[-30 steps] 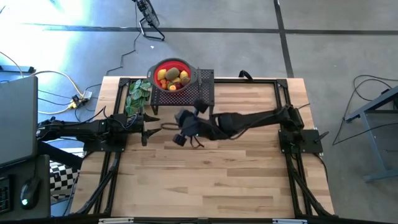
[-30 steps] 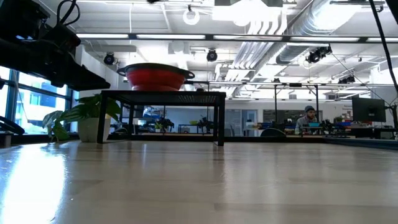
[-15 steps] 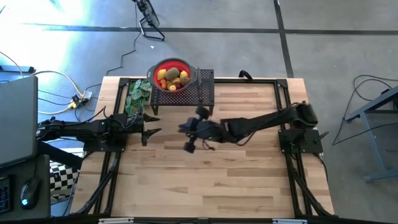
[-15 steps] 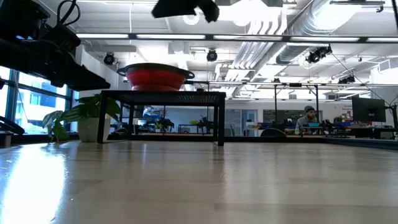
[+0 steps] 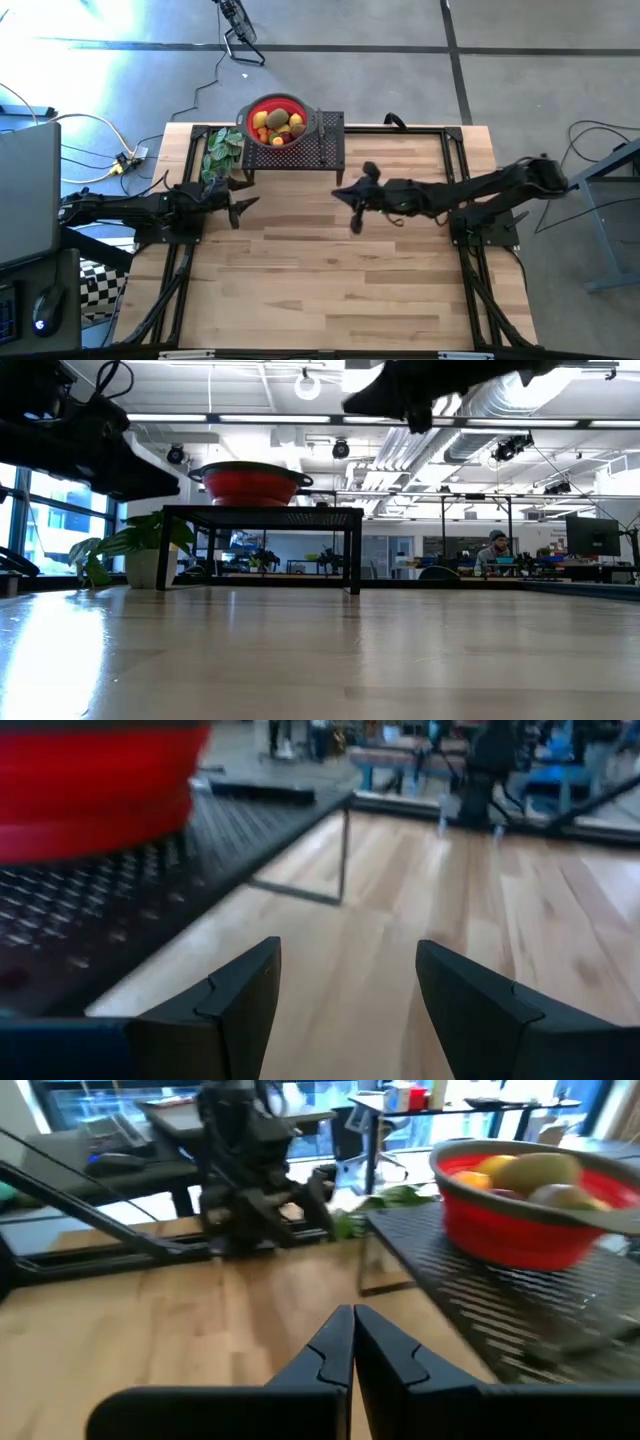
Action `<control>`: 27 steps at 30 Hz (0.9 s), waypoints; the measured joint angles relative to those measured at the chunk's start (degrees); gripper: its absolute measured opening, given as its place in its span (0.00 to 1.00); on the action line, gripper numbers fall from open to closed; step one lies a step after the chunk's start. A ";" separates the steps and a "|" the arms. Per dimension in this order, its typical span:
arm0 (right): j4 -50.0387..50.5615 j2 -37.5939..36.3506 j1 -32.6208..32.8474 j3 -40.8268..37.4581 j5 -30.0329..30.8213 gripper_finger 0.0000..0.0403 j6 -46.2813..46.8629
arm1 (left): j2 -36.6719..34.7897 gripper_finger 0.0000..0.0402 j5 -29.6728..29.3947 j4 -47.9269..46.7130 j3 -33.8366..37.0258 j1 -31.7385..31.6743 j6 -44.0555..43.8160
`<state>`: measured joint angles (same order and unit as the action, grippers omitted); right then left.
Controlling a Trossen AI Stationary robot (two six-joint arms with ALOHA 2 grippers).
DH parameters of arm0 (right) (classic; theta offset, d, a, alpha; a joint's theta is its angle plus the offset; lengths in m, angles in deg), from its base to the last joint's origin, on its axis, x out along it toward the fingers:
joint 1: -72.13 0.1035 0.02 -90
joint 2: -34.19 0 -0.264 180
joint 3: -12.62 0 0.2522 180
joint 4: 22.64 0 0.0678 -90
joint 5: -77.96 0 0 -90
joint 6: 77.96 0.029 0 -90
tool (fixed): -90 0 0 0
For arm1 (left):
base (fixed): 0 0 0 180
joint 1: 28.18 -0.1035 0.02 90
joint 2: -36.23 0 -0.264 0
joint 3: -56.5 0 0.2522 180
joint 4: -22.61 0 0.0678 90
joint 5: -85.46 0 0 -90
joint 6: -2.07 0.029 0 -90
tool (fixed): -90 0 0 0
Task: Pick & Place Fruit
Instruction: Return to Home Position
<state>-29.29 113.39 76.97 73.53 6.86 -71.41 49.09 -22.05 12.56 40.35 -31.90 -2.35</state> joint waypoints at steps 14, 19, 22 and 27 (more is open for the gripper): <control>-1.22 -20.96 -7.63 -16.59 -10.11 0.01 -1.82 | -0.33 0.57 -4.74 2.70 -0.37 0.00 4.35; -1.45 -28.23 -7.59 -20.96 -10.22 0.01 -0.96 | -0.28 0.57 -4.65 -3.11 -0.43 0.00 1.05; -1.08 -32.27 -7.61 -23.42 -10.10 0.01 -0.39 | -0.33 0.57 -4.50 -3.97 -0.59 0.00 -1.76; -0.86 -39.15 -7.61 -28.35 -9.95 0.01 1.00 | -0.33 0.57 -4.52 -3.70 -0.59 0.00 -1.89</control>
<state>-30.15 74.24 69.37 45.18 -3.08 -70.41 48.77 -26.57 8.86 39.76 -31.90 -4.24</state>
